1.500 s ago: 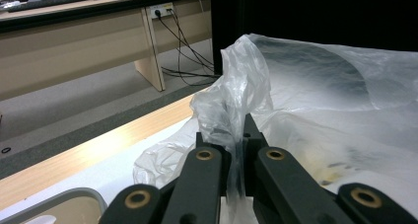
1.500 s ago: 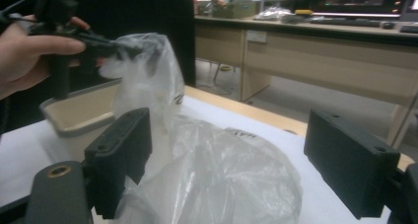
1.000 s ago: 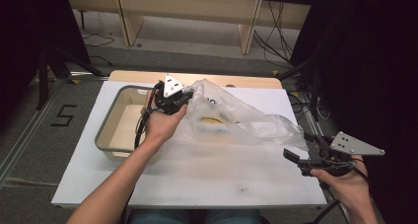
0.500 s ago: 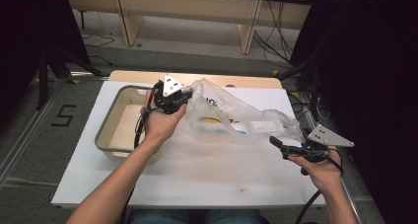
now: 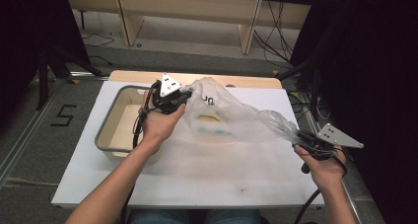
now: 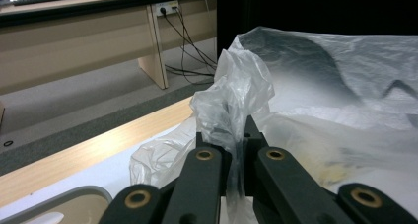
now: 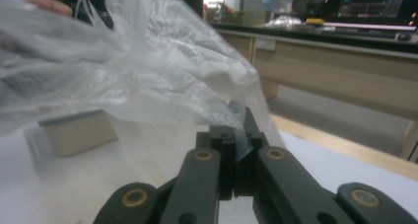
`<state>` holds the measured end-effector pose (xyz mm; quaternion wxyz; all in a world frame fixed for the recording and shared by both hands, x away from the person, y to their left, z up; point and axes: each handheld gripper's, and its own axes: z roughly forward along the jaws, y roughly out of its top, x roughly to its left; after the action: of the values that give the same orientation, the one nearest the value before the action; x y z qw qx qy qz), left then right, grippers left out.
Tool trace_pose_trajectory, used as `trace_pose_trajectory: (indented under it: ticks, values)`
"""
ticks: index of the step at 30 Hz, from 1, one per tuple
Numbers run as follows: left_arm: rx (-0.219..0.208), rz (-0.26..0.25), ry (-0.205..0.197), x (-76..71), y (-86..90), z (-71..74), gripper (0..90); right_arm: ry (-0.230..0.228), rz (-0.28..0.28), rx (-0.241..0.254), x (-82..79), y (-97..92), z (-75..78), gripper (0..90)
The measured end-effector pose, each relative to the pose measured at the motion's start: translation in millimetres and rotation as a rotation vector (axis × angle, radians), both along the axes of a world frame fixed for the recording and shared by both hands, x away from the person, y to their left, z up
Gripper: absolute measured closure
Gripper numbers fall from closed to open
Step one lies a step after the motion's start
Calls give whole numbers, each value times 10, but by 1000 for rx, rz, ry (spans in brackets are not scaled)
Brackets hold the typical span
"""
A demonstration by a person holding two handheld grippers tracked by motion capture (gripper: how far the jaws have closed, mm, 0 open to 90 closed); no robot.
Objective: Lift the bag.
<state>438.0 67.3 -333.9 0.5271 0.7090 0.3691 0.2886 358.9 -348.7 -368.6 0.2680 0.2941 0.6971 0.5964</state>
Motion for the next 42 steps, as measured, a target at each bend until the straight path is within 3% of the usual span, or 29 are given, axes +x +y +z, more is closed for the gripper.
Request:
trace_pose_trajectory:
  ticks: [5,9,11,14,18,21,23,26,30,33,37,42]
  values:
    - [-20,-10,-42,-60,-3,164,893,-78,-32,61,-96,-104,294,900]
    - [-28,0,-75,-39,-15,273,893,-121,-100,100,-63,-171,429,900]
    - [-39,14,-72,27,-22,262,892,-119,-154,110,6,-193,426,900]
    - [-30,26,-62,119,-50,191,874,-76,-226,95,158,-169,309,900]
    - [-24,16,-54,173,-107,125,688,-8,-295,58,333,-69,88,900]
    - [-17,29,-27,173,-138,116,476,32,-335,33,427,7,-27,900]
    - [1,46,-33,151,-147,123,368,58,-367,10,480,51,-78,900]
    - [6,63,-64,95,-143,163,280,84,-400,-8,548,90,-125,882]
    - [-23,37,-91,26,-72,243,227,91,-421,-11,568,109,-103,778]
    - [-39,30,-75,1,6,259,202,84,-430,-8,536,80,-56,631]
    - [-35,32,-60,-26,95,225,180,94,-393,6,468,1,-6,414]
    - [-20,0,-52,-136,173,169,159,88,-352,11,326,-115,26,260]
